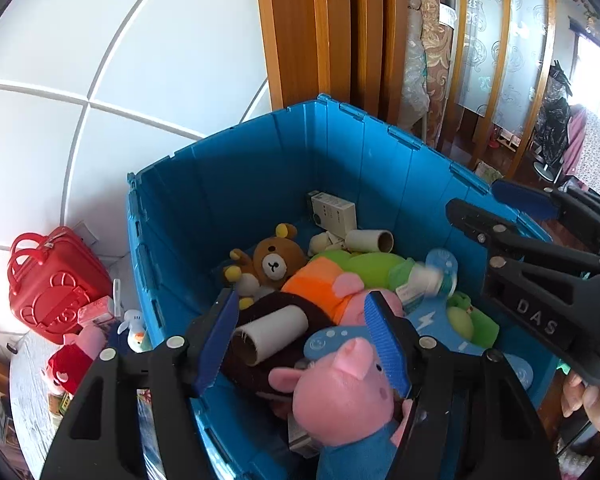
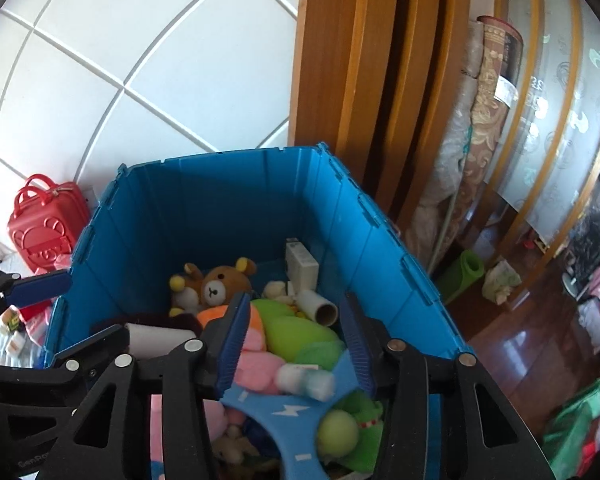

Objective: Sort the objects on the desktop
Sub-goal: 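Open both tools to drop the roll and bottle into the crate, then withdraw both tools from the crate back toward the bed pile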

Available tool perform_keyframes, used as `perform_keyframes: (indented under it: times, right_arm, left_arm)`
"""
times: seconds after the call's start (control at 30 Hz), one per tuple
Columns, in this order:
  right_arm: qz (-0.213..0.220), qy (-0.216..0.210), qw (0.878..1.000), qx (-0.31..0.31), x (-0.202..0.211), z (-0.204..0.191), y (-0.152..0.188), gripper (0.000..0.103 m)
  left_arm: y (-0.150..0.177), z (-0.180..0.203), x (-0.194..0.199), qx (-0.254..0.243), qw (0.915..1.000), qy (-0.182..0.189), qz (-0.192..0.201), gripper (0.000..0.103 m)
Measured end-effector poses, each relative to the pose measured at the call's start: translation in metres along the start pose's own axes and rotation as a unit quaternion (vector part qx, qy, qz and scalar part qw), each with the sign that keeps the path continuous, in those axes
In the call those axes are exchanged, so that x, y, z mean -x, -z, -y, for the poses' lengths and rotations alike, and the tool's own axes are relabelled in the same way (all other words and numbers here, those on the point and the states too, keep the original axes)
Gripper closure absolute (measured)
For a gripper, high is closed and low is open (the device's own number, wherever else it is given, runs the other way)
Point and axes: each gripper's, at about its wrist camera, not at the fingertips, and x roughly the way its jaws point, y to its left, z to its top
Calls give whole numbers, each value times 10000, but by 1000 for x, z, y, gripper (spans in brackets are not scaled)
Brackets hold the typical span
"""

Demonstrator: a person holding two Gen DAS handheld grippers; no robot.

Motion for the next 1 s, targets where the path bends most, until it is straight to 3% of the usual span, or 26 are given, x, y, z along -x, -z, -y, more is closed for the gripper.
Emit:
perform_keyframes:
  times: [0.03,0.1,0.17,0.3,0.47,0.6,1.0]
  right_arm:
    - [18,17,10000,-3,4,0,2,51]
    - [84,-4,10000,-36,13,1,7,25]
    - [221,-34,9997,-11,27,-1,15,13]
    - [308,-128,9994,36,46,-9,31,6]
    - [401,-351,9986,29,71,-24,51,0]
    - [599,-402,9974,73,93,-39,65,0]
    - [808,-676,9944,124,132,-82,89,0]
  left_arm:
    - [4,-1,2,10,10000,11,-44,39]
    - [13,-4,10,20,10000,34,-30,39]
    - [23,-9,19,23,10000,77,-18,39]
    - [44,-16,41,31,9998,181,122,38]
    - [75,-22,69,-75,9987,182,465,29]
    - [99,-35,89,-23,9971,395,657,29]
    - [147,-85,121,84,9956,141,924,25]
